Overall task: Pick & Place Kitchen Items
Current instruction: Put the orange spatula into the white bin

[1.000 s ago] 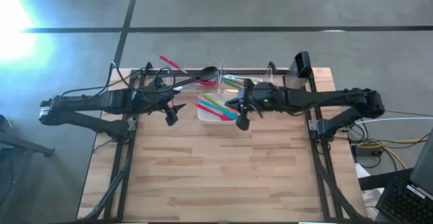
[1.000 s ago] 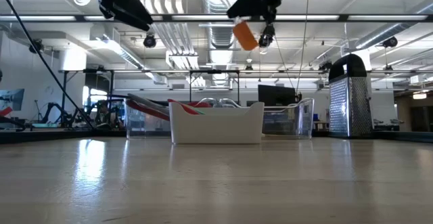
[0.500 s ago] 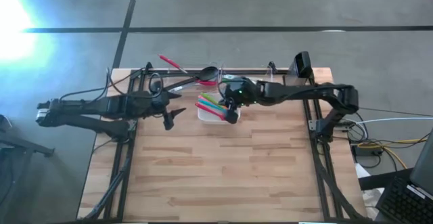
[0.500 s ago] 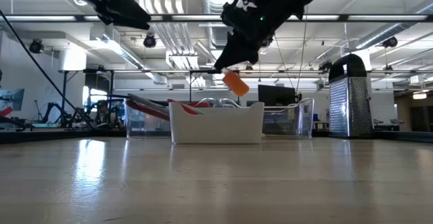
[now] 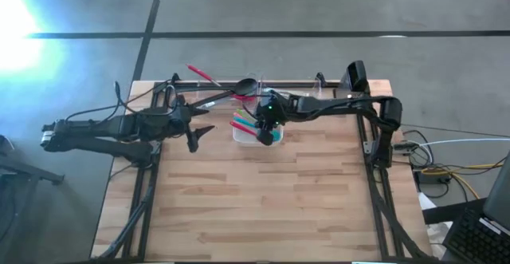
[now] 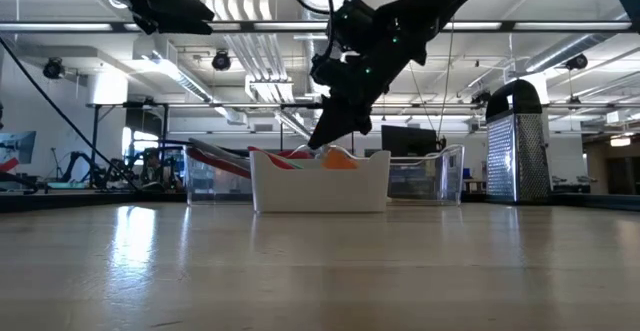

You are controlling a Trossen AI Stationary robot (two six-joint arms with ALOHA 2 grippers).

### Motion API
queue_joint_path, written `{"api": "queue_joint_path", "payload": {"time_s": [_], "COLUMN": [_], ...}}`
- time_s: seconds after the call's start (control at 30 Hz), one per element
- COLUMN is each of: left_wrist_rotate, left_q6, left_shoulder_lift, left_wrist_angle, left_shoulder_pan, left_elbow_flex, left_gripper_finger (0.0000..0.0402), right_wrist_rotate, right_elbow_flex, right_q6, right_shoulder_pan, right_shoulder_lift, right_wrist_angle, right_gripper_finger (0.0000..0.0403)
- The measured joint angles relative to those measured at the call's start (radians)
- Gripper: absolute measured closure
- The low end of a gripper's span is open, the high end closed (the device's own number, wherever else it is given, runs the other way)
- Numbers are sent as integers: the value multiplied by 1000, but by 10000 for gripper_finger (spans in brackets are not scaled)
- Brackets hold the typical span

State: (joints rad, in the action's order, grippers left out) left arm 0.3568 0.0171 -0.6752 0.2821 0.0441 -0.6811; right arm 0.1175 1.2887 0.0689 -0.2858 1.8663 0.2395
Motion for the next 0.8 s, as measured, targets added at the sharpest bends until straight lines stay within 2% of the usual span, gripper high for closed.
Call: {"api": "queue_joint_path", "payload": {"time_s": [0.3,0.5,0.8], "left_wrist_rotate": [2,3,3], "left_q6": [-1,10,12], "left_shoulder_lift": [4,3,-6], "left_wrist_angle": [2,2,4], "left_shoulder_pan": [0,1,1], "left_elbow_flex": [0,0,18], "left_gripper_finger": [128,128,128], "right_wrist_rotate": [-4,-1,-3], "right_elbow_flex": [64,100,108], "right_q6": [3,3,-1], "right_shoulder_pan": [-20,-21,-20], "right_shoulder_lift": [77,125,94], "right_wrist_angle": [127,148,152], "right_gripper_finger": [394,394,394]}}
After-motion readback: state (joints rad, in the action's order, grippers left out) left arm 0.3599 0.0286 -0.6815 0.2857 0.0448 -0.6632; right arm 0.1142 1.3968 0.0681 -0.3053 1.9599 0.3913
